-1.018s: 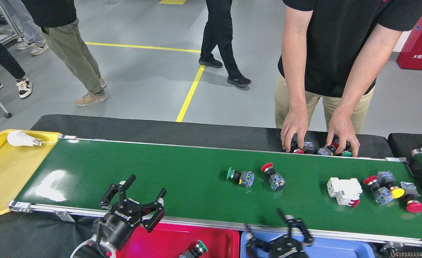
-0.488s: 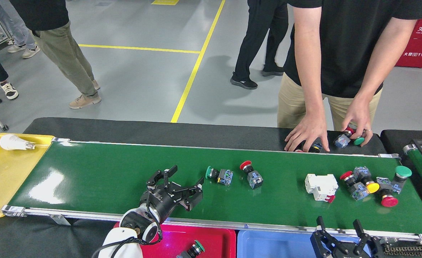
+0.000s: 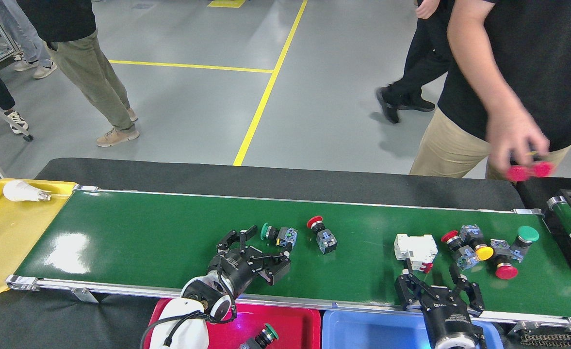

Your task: Pick switch part from conveyor to tray

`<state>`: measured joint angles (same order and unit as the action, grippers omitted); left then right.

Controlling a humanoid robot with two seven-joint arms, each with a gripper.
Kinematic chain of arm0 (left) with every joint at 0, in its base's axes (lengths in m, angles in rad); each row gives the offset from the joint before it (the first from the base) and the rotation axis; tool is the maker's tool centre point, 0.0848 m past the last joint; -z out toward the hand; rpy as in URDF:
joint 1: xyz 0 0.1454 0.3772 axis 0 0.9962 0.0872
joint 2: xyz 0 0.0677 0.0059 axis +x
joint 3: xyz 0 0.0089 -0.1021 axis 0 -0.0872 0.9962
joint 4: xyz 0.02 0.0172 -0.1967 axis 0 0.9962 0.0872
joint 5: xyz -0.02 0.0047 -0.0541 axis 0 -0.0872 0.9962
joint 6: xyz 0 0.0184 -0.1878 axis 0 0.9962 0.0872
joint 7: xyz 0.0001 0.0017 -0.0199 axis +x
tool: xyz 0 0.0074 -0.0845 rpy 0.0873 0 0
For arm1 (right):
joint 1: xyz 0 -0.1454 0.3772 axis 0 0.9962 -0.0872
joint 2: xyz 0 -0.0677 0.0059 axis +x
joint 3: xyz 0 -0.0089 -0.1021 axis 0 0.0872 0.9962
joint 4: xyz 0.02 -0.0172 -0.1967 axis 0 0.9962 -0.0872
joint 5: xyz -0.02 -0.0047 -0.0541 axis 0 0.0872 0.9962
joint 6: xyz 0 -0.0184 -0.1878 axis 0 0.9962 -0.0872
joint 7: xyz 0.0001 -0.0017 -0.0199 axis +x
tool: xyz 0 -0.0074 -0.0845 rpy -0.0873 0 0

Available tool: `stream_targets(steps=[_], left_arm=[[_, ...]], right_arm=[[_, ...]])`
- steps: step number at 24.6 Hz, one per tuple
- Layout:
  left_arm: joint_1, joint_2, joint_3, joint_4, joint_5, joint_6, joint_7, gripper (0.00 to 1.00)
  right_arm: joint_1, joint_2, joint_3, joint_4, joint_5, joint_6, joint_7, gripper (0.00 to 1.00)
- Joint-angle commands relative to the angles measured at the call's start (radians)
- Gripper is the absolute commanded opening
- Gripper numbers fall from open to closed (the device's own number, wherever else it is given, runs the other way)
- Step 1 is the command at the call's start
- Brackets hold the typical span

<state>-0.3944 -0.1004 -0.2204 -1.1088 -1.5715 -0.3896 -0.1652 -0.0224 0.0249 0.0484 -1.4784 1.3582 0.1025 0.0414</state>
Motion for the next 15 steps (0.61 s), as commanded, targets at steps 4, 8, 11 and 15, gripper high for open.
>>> stream_targets(steps=[4,8,11,15], left_arm=[[-0.044,-0.012,-0.024,0.035,-0.001,0.058,0.004,0.99],[-0.061,-0.018,-0.025,0.055,-0.002,0.135,0.006,0.98],[-0.064,-0.018,-0.045,0.058,-0.002,0.202,0.007,0.87],[-0.063,-0.012,-0.06,0.061,-0.002,0.219,0.012,0.49]], right_arm=[[-0.054,-0.005,0.053,0.047,0.001,0.02,0.0,0.8],[-0.056,-0.008,0.088,0.047,0.002,0.019,0.002,0.33],[-0.054,-0.029,0.11,0.047,0.001,0.014,0.0,0.16],[-0.051,-0.052,0.116,0.041,-0.002,0.002,0.0,0.07]])
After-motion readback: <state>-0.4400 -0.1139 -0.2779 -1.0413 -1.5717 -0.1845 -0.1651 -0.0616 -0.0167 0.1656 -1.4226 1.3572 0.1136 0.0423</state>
